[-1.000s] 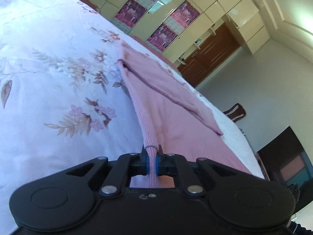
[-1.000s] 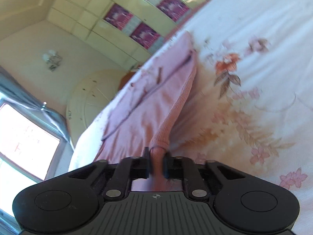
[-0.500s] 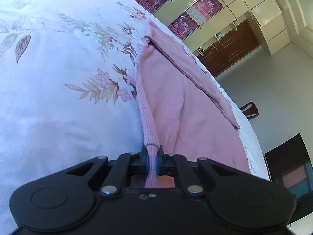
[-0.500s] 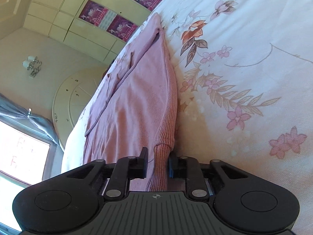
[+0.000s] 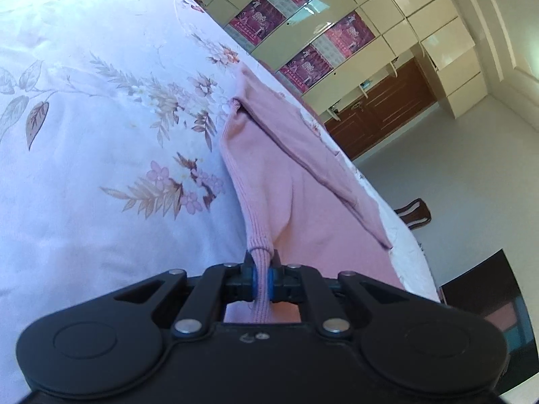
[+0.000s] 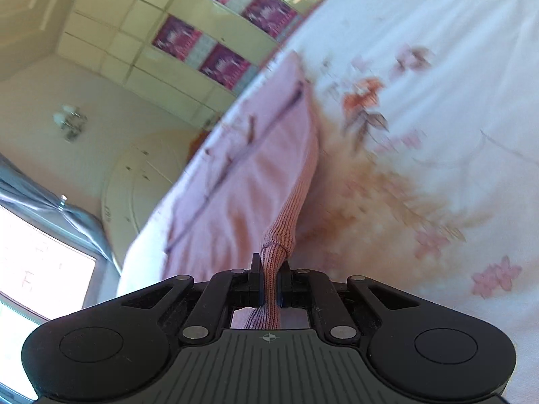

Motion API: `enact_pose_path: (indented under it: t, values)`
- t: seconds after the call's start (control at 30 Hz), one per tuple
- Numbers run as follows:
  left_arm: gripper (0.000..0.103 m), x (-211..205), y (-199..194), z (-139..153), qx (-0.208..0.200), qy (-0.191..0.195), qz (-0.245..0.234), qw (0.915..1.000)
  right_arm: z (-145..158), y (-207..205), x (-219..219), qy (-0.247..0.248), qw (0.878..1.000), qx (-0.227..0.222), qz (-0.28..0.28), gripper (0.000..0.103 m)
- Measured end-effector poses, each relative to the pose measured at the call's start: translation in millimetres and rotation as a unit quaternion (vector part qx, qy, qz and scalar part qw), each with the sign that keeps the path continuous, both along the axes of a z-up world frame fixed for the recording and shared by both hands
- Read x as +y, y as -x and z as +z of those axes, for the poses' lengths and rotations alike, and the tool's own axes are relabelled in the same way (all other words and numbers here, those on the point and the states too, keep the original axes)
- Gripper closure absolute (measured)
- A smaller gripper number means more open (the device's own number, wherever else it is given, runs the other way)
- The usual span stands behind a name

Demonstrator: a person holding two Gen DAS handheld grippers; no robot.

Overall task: Fold small clothes
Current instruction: 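Lift the hem with both tools and fold it toward the collar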

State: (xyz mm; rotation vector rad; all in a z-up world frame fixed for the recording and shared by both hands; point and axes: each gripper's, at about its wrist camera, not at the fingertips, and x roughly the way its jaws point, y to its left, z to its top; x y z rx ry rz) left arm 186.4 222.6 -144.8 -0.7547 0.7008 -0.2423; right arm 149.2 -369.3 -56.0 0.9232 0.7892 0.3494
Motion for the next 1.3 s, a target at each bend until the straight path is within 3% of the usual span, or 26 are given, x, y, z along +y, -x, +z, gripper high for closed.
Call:
enact_pose_path:
  t: [0.13,0.2,0.3,0.43,0.57,0.73,0.9,0.97,1.0,1.03,1.07,1.1,1.17,1.3]
  values:
    - [0.099,-9.9,-36.2,4.5,0.005,0.022,0.015,0.9996,25.1,-21.3,7.0,0.008,0.999,-0.032,0.003,0.097]
    - [0.099,-12.1,-58.4,10.2,0.0,0.041,0.031,0.9987,27.9,-44.7,11.8,0.037,0.999,-0.013,0.008,0.097]
    - [0.099,-11.1,-92.6,32.7,-0.028,0.056,0.039,0.9973,41.8,-73.7,5.4,0.025,0.999,-0.022,-0.01,0.097]
    - [0.098,-13.3,-155.7,63.5,-0.049,0.045,0.034,0.9972,66.8,-131.9,-2.1,0.0,0.998,-0.051,-0.029,0.097]
    - [0.098,-25.5,-229.7,79.0,-0.056,0.013,0.022,0.9981,71.3,-206.6,-0.4,-0.011,0.998,-0.045,-0.042,0.097]
    - [0.098,-27.8,-306.6,59.4,-0.032,-0.004,0.023,0.9992,37.4,-303.5,-2.1,-0.031,0.998,-0.013,-0.047,0.097]
    - [0.098,-27.5,-364.1,23.6,-0.005,-0.028,0.016,0.9995,-8.9,-369.4,-3.3,-0.026,0.999,0.022,-0.038,0.097]
    - [0.092,-25.5,-379.1,11.5,-0.012,-0.023,0.018,0.9995,-27.2,-390.0,-3.3,-0.031,0.999,0.028,-0.031,0.097]
    - [0.071,-24.9,-382.0,8.6,-0.016,-0.023,0.027,0.9993,-34.5,-398.6,-3.6,-0.028,0.999,0.032,-0.03,0.094]
    - [0.037,-23.8,-381.3,8.0,-0.02,-0.026,0.04,0.9987,-39.3,-404.2,-4.3,-0.024,0.998,0.035,-0.036,0.089]
    - [0.026,-22.4,-376.3,10.7,-0.036,-0.036,0.057,0.9971,-41.8,-406.6,-5.1,-0.018,0.998,0.032,-0.044,0.063]
    - [0.023,-20.9,-371.0,15.2,-0.059,-0.047,0.06,0.9953,-41.4,-407.0,-6.2,-0.009,0.999,0.018,-0.044,0.039]
    - [0.028,-18.7,-369.6,19.9,-0.065,-0.072,0.045,0.9942,-33.3,-400.6,-8.2,0.021,0.998,-0.019,-0.051,0.037]
    - [0.042,-37.1,-388.6,23.8,-0.039,-0.198,-0.023,0.9792,-17.5,-397.4,3.1,0.118,0.991,-0.063,-0.011,0.038]
